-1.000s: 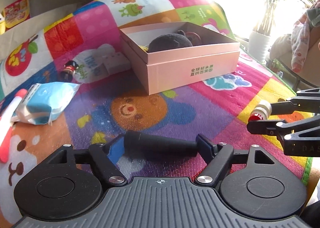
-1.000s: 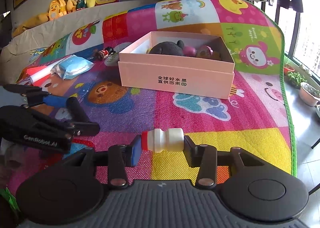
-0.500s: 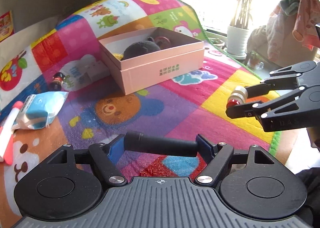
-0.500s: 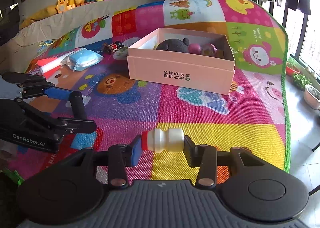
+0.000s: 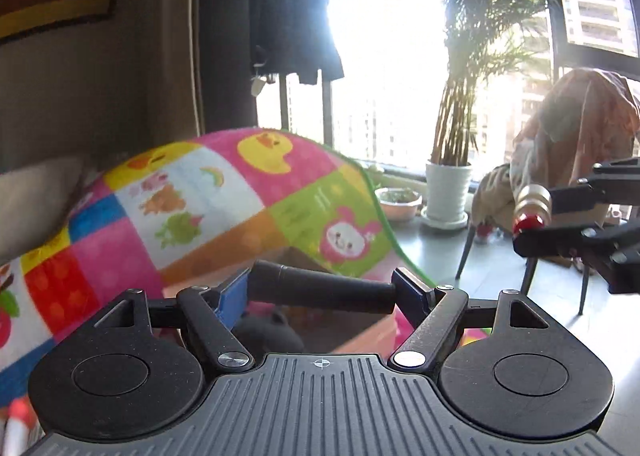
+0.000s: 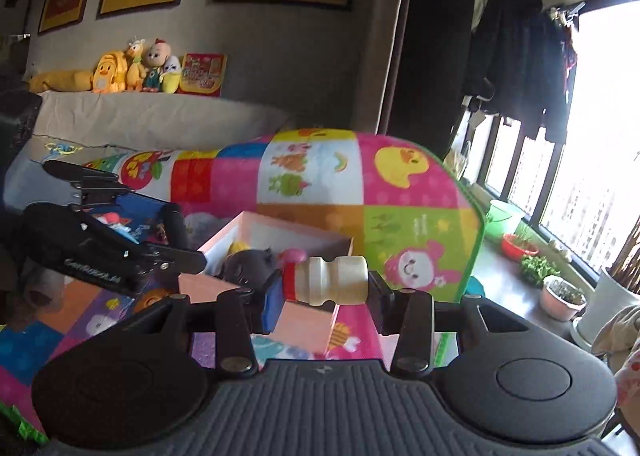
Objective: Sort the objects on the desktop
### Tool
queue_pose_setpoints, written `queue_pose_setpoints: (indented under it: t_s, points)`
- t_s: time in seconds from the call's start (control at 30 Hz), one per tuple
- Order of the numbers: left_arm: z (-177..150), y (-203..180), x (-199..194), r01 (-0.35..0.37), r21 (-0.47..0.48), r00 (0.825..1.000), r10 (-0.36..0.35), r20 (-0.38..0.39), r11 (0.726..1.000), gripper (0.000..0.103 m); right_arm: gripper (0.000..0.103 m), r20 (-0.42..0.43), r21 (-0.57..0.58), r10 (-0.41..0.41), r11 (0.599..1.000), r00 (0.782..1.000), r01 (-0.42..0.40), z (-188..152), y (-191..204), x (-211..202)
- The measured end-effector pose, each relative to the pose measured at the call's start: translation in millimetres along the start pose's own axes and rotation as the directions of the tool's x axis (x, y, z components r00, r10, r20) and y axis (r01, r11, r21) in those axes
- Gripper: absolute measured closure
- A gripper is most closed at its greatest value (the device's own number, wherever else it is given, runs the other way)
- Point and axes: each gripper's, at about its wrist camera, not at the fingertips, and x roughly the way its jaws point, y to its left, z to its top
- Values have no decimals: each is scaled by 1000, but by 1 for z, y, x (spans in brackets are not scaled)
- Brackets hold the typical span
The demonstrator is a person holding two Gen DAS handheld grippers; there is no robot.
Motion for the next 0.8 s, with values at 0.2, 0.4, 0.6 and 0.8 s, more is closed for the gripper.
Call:
queue_pose_setpoints:
  t_s: [0.2, 0.4, 0.6, 0.8]
  points:
    - [4, 39, 25, -57, -101, 998, 55, -20, 993, 5, 60, 1, 17, -18, 1000, 1000, 18, 22, -17, 20]
    - [-56, 67, -7, -170, -138, 982, 155, -111, 976, 3, 60, -44, 83, 61, 995, 997, -57, 36, -22, 60]
    - [-110, 79, -33, -275, -156, 949, 242, -201, 949, 2, 60, -112, 176, 198, 968, 974, -177, 70, 2, 137]
    - [-143, 87, -53, -358, -138, 916, 319, -244, 923, 1, 47, -169, 176, 148, 977, 974, -118, 99, 37, 226]
